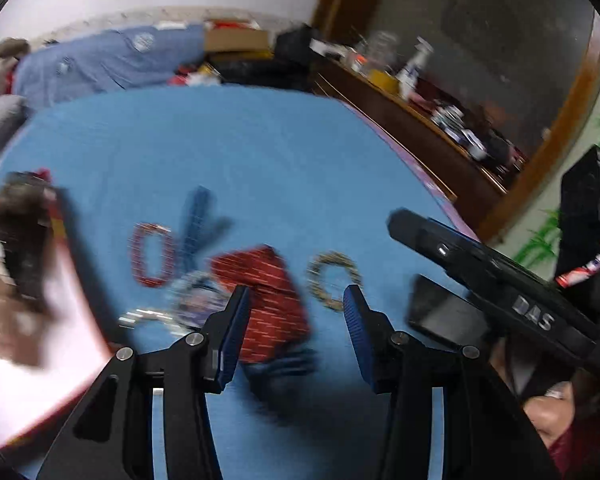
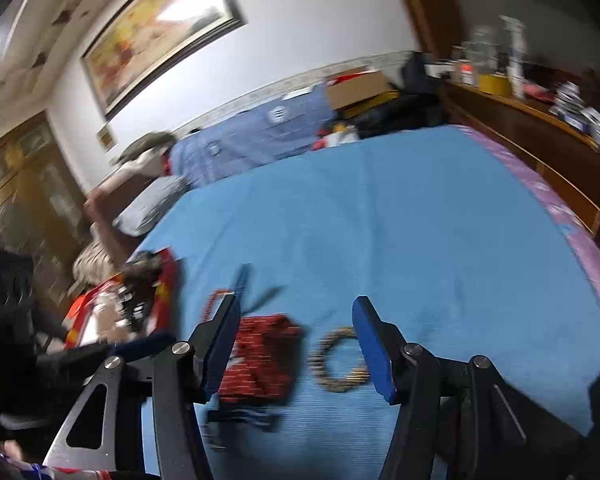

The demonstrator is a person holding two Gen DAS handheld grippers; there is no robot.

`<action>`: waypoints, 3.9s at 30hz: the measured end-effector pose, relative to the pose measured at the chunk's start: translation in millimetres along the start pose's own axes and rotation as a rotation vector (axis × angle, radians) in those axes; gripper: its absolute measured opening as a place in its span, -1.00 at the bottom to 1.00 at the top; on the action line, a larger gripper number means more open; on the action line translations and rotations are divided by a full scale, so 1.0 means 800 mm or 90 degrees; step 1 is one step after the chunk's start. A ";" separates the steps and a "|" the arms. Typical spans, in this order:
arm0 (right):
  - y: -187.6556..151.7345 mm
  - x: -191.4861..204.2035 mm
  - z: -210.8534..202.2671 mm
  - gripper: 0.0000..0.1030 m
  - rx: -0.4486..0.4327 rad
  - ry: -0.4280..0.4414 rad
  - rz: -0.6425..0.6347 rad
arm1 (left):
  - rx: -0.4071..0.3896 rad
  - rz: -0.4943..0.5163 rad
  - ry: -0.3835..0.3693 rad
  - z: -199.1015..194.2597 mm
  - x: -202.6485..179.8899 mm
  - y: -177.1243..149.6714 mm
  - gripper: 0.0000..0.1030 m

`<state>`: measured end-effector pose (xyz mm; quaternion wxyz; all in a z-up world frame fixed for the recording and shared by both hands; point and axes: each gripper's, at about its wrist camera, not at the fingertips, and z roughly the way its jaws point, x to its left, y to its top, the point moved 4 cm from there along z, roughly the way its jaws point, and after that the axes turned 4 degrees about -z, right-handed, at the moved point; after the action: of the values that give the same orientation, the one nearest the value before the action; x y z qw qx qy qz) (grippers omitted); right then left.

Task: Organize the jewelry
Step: 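Open both grippers and move back toward the remaining jewelry, then grasp red polka-dot scrunchie with left while right grasps leopard-print scrunchie, then lift both scrunchies and carry them toward the red box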

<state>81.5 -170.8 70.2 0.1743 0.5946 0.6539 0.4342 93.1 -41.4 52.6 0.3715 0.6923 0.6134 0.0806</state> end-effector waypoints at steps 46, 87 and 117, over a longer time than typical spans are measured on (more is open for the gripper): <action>-0.020 -0.057 0.017 0.22 0.061 -0.009 0.080 | 0.055 0.000 0.096 0.107 0.034 0.009 -0.86; -0.035 0.008 0.064 -0.77 0.073 -0.074 -0.090 | -0.123 0.071 0.199 0.007 0.042 0.008 -0.86; -0.031 0.047 0.032 -0.77 0.002 -0.009 -0.126 | -0.160 0.074 0.221 -0.006 0.042 0.008 -0.86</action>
<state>76.4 -124.7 47.8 0.2201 0.5305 0.7089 0.4094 103.4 -8.8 48.5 0.3388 0.6503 0.6123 0.2956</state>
